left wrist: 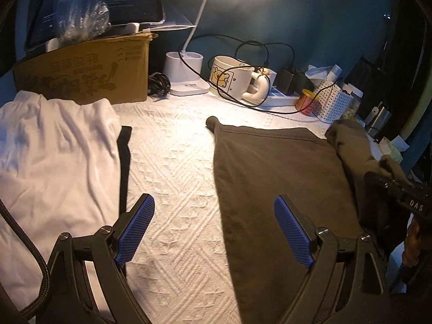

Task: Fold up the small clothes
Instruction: 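Fold the held side over the other half, then open the right gripper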

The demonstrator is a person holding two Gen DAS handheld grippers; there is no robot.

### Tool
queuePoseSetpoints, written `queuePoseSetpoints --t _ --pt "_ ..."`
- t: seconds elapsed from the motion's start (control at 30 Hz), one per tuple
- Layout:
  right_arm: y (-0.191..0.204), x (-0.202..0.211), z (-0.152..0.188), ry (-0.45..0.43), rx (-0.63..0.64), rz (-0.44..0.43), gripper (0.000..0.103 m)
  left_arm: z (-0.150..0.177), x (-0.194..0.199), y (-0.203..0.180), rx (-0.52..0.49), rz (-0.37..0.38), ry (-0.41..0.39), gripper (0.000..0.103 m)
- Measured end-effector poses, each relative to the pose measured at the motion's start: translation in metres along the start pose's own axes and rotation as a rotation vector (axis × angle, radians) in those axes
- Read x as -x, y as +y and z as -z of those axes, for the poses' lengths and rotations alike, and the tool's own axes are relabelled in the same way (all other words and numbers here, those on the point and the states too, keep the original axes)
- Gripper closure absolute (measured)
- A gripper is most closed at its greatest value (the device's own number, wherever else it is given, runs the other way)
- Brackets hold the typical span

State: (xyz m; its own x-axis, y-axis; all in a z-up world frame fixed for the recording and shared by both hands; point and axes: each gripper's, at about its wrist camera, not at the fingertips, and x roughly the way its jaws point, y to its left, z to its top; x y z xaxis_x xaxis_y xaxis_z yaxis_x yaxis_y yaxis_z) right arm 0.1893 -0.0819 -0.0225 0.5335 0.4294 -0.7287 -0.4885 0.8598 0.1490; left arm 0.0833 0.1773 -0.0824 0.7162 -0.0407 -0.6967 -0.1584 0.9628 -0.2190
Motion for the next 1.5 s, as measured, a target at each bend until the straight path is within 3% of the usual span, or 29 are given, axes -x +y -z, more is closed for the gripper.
queuePoseSetpoints --t 0.87,1.07,1.23,1.27,1.4,1.5 --pt "0.098 -0.034 0.022 0.119 0.217 -0.142 0.091 0.020 0.022 0.022 0.015 -0.050 -0.031 0.013" --pt "0.128 -0.035 0.034 0.159 0.279 -0.243 0.091 0.023 0.027 0.023 0.016 -0.055 -0.036 0.013" --pt "0.137 -0.035 0.043 0.205 0.293 -0.263 0.090 0.026 0.032 0.021 0.014 -0.060 -0.031 0.013" --pt "0.138 -0.035 0.045 0.215 0.294 -0.261 0.089 0.027 0.033 0.020 0.011 -0.063 -0.029 0.013" --pt "0.145 -0.028 0.056 0.224 0.315 -0.326 0.054 0.028 0.038 0.015 0.002 -0.072 -0.030 0.013" --pt "0.151 -0.019 0.066 0.224 0.347 -0.361 0.052 0.028 0.040 0.010 -0.002 -0.077 -0.029 0.013"
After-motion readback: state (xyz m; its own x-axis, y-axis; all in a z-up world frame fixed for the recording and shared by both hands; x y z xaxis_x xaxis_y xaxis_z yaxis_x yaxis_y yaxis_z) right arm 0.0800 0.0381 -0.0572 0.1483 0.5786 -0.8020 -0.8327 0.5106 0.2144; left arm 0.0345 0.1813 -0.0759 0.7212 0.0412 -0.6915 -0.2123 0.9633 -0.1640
